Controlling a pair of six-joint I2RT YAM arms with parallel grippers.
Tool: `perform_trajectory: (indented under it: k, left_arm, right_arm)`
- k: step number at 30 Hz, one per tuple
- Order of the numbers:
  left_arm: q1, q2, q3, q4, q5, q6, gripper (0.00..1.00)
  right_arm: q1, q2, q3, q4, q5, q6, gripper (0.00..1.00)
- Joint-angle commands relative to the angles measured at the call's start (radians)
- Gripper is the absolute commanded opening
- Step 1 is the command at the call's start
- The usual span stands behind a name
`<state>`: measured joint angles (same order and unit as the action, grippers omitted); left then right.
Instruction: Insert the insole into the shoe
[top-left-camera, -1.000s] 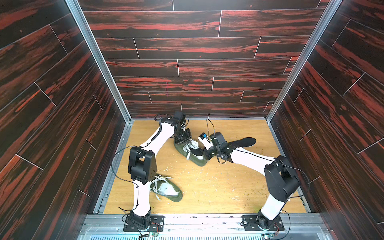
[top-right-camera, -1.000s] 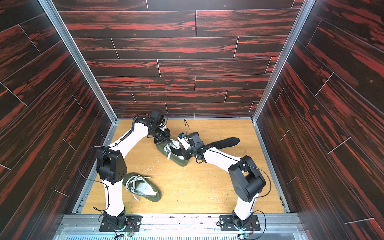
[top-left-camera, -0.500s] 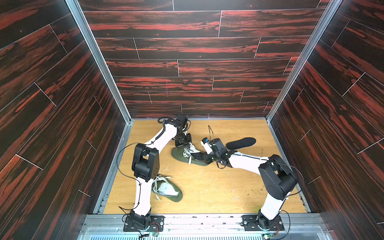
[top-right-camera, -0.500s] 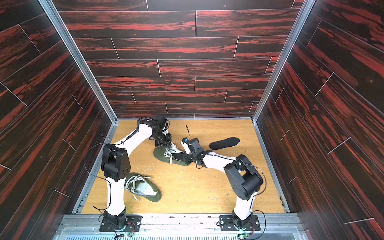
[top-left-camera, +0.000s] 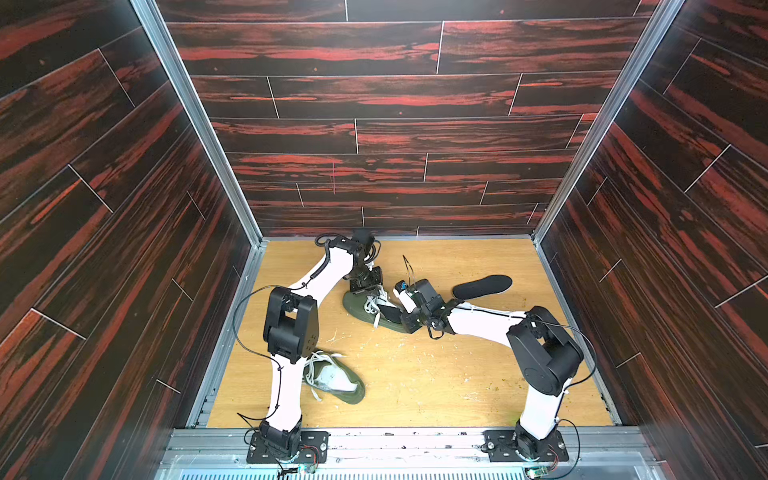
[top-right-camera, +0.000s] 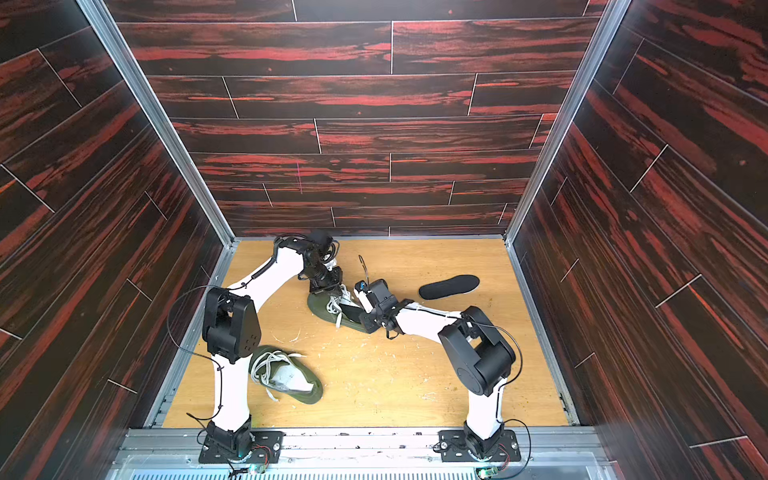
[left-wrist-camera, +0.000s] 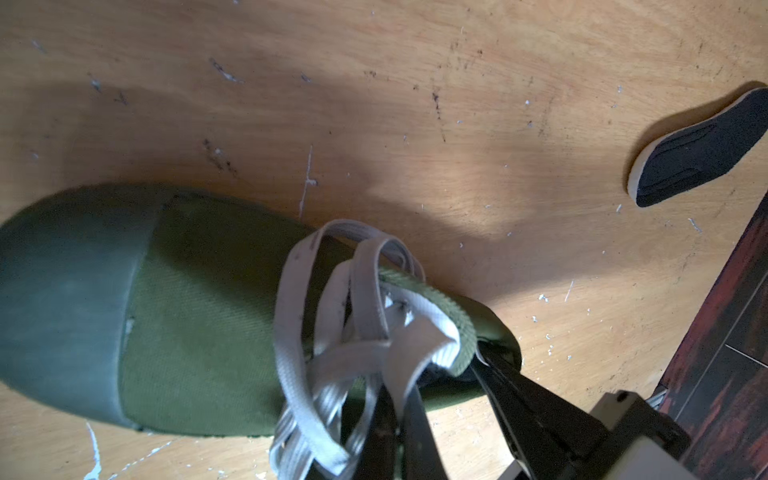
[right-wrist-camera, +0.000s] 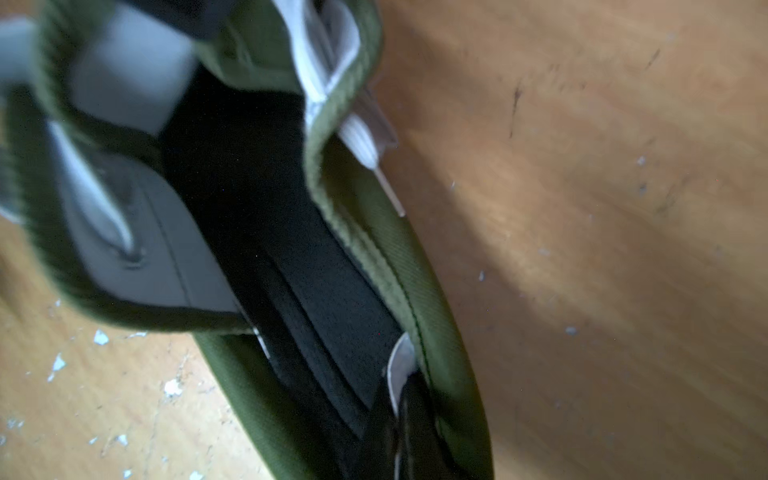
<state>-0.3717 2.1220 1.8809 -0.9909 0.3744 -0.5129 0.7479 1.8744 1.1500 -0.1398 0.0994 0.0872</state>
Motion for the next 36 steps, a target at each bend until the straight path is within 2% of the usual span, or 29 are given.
perform_trajectory:
  k: [1,3,5,7,11,14,21,33,36]
  left_arm:
    - [-0.010,-0.074,-0.010,0.046,0.013,-0.030,0.00]
    - [-0.008,-0.087,-0.023,0.071,-0.031,-0.050,0.00]
    - [-0.006,-0.091,-0.028,0.070,-0.083,-0.069,0.00]
    - [-0.002,-0.091,-0.029,0.061,-0.123,-0.084,0.00]
    - [0.001,-0.085,-0.035,0.056,-0.133,-0.088,0.00]
    - [0.001,-0.084,-0.044,0.057,-0.126,-0.083,0.00]
    - [-0.010,-0.086,-0.049,0.071,-0.119,-0.094,0.00]
    - [-0.037,-0.101,-0.049,0.087,-0.141,-0.116,0.00]
    - [-0.048,-0.117,-0.052,0.083,-0.150,-0.121,0.00]
  right_arm:
    - [0.041,0.050,0.031,-0.252,0.002,0.055,0.06]
    - [0.043,0.028,0.068,-0.329,0.055,0.087,0.10]
    - [0.043,-0.001,0.095,-0.382,0.093,0.107,0.26]
    - [0.042,-0.027,0.116,-0.421,0.118,0.121,0.33]
    - [0.037,-0.087,0.131,-0.455,0.133,0.151,0.50]
    - [0.024,-0.133,0.147,-0.454,0.131,0.169,0.58]
    - [-0.024,-0.139,0.179,-0.426,0.068,0.192,0.61]
    - [-0.060,0.055,0.217,-0.414,0.101,0.195,0.59]
    - [-0.063,0.123,0.257,-0.435,0.141,0.217,0.59]
